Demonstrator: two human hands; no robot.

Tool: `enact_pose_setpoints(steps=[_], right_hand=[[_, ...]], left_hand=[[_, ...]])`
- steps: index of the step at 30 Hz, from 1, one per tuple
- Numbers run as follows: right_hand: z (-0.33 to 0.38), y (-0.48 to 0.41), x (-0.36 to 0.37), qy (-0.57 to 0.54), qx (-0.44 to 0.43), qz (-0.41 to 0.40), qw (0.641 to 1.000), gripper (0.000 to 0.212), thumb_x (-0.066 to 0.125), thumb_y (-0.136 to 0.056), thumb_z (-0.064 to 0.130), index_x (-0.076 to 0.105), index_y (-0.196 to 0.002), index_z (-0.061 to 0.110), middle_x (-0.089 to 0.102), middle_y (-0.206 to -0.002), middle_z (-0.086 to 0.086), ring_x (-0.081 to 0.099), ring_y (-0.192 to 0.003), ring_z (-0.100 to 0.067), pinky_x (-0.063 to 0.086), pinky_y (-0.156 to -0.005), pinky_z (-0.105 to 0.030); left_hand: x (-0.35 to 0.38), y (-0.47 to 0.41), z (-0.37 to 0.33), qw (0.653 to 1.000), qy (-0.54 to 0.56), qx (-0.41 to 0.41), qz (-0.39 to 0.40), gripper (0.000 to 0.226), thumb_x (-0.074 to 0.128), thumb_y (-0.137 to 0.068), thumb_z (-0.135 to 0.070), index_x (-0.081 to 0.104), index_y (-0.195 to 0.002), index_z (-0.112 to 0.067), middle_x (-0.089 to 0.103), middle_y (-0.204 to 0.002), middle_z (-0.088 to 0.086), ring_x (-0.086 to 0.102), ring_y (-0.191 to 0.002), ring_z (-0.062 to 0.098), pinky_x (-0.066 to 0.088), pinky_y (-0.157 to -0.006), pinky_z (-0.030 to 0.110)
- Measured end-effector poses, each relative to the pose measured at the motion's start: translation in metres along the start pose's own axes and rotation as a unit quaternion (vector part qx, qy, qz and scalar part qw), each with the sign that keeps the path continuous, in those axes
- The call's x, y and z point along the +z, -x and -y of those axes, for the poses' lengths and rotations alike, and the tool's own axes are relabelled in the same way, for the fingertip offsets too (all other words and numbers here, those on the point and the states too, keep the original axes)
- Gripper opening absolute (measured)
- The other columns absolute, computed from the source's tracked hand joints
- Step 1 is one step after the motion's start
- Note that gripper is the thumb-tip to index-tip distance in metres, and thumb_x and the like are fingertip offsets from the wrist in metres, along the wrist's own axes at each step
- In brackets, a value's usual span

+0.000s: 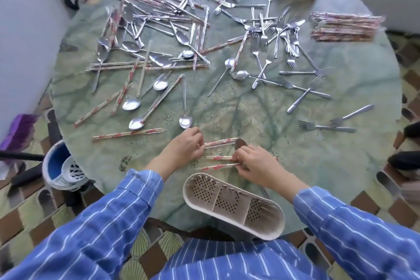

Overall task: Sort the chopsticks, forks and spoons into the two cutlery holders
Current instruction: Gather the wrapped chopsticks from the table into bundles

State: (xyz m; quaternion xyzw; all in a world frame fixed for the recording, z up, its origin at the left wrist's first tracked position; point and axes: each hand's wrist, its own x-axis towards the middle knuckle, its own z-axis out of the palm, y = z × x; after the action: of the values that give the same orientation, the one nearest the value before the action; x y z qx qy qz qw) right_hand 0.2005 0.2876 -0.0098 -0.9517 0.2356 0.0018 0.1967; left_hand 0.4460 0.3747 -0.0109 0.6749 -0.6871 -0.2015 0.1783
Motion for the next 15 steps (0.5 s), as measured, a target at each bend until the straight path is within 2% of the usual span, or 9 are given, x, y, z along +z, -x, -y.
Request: enact_pose_setpoints(steps=[3, 6, 9, 12, 15], right_hand=[[-0.001, 0.006, 0.004, 0.027, 0.010, -0.009, 1.000, 0.025, 0.073, -0.076, 0.031, 0.070, -0.097, 0.017, 0.065, -0.082, 0.002, 0.062, -0.074, -0.021, 0.053, -0.065, -0.031], [-0.001, 0.008, 0.009, 0.019, 0.008, -0.025, 0.999, 0.018, 0.072, -0.077, 0.032, 0.068, -0.087, 0.018, 0.059, -0.083, 0.000, 0.059, -0.075, -0.022, 0.052, -0.067, -0.033], [-0.001, 0.006, 0.011, -0.007, -0.005, -0.022, 1.000, 0.016, 0.055, -0.083, 0.030, 0.061, -0.085, 0.015, 0.057, -0.086, -0.001, 0.055, -0.078, -0.023, 0.052, -0.069, -0.038], [-0.003, 0.007, 0.013, -0.012, -0.033, -0.016, 0.999, 0.009, 0.062, -0.082, 0.020, 0.063, -0.089, 0.014, 0.059, -0.083, -0.001, 0.055, -0.076, -0.023, 0.053, -0.069, -0.036], [-0.007, 0.008, 0.014, -0.004, -0.048, -0.019, 0.999, 0.011, 0.065, -0.079, 0.017, 0.069, -0.088, 0.014, 0.060, -0.081, 0.000, 0.055, -0.073, -0.022, 0.053, -0.067, -0.035]], left_hand=[[0.002, 0.003, 0.001, 1.000, -0.002, -0.008, 0.025, 0.018, 0.072, -0.083, -0.020, 0.063, -0.092, -0.006, 0.058, -0.093, 0.007, 0.054, -0.086, 0.020, 0.048, -0.078, 0.030], [0.003, 0.008, 0.000, 0.999, 0.006, -0.024, 0.021, 0.024, 0.070, -0.085, -0.019, 0.061, -0.104, -0.007, 0.059, -0.097, 0.005, 0.054, -0.091, 0.020, 0.044, -0.082, 0.027], [0.006, 0.010, -0.001, 0.999, 0.015, -0.035, 0.015, 0.020, 0.067, -0.086, -0.015, 0.064, -0.105, -0.010, 0.060, -0.093, 0.003, 0.055, -0.089, 0.019, 0.046, -0.082, 0.028], [0.007, 0.010, -0.002, 0.998, 0.035, -0.051, 0.024, 0.018, 0.065, -0.087, -0.014, 0.067, -0.105, -0.010, 0.055, -0.091, 0.001, 0.052, -0.086, 0.014, 0.044, -0.081, 0.024], [0.006, 0.013, -0.004, 0.996, 0.050, -0.064, 0.030, 0.016, 0.062, -0.088, -0.012, 0.067, -0.104, -0.010, 0.052, -0.095, -0.001, 0.051, -0.080, 0.010, 0.046, -0.079, 0.025]])
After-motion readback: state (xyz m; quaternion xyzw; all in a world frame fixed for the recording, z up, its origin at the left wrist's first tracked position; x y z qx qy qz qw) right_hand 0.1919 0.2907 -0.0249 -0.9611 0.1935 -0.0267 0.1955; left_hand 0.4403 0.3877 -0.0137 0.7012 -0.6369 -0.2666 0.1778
